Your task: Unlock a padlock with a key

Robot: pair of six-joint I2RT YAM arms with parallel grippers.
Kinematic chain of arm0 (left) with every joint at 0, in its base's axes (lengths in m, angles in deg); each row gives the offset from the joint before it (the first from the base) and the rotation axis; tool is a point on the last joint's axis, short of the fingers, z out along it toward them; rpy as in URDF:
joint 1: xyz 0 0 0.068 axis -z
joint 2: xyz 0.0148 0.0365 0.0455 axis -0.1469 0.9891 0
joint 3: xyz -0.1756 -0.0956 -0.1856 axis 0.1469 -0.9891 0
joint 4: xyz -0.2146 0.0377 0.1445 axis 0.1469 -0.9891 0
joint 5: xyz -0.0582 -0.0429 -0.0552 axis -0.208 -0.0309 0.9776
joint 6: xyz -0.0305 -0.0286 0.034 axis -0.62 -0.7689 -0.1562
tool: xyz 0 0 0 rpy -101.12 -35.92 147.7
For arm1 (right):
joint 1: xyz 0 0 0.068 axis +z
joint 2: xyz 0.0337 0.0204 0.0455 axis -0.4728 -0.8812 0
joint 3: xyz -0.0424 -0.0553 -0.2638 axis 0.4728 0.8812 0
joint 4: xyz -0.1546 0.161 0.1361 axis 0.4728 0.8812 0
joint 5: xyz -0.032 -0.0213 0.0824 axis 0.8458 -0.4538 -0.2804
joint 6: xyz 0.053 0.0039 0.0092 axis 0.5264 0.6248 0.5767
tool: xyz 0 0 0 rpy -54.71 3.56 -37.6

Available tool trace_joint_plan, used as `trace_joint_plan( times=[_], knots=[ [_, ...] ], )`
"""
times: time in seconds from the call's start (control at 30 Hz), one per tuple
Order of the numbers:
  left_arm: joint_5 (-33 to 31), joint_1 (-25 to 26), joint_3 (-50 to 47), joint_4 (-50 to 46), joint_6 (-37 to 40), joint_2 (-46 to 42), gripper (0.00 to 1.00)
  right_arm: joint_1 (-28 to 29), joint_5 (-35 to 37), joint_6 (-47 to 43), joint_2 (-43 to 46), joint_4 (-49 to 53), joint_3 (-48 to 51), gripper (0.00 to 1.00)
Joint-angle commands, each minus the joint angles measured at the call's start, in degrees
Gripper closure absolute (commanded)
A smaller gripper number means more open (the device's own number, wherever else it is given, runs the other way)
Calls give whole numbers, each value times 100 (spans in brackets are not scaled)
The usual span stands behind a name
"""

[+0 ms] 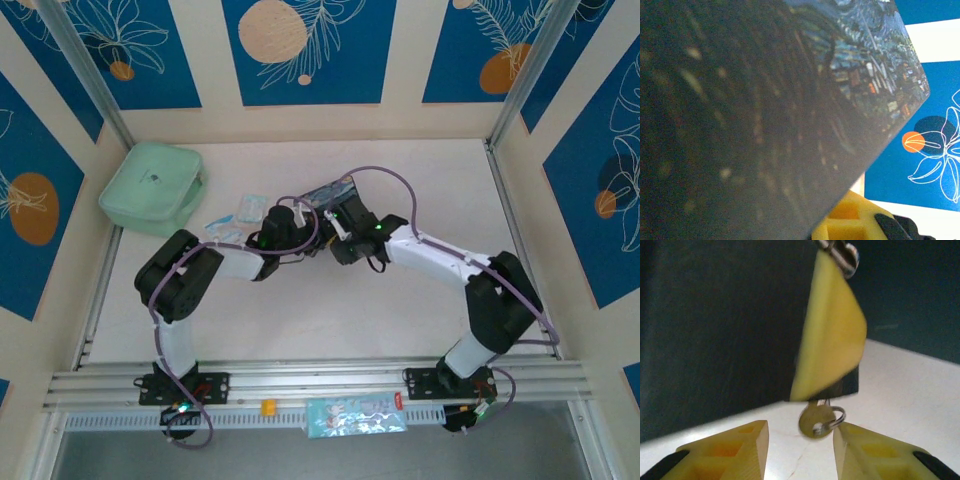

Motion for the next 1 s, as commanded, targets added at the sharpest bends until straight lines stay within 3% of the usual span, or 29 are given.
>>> trace_joint_plan(
  times=[0.0,0.17,0.33,0.6,0.77,0.97],
  knots=[
    [122,27,72,-54,-306,-47,100,162,983,-408,-239,101,-247,62],
    [157,24,55,73,-385,-32,100,374,1546,-645,-376,-192,-277,65],
    [171,22,28,202,-455,-12,100,529,1968,-807,-382,-465,-219,74],
    [200,27,11,318,-504,23,100,518,1499,-651,-309,-513,-212,97],
    [376,26,-30,465,-315,43,100,-17,-116,-130,-131,-201,-344,100],
    [672,17,-209,841,-18,98,100,-1253,-3632,319,-171,-263,-325,100]
  ],
)
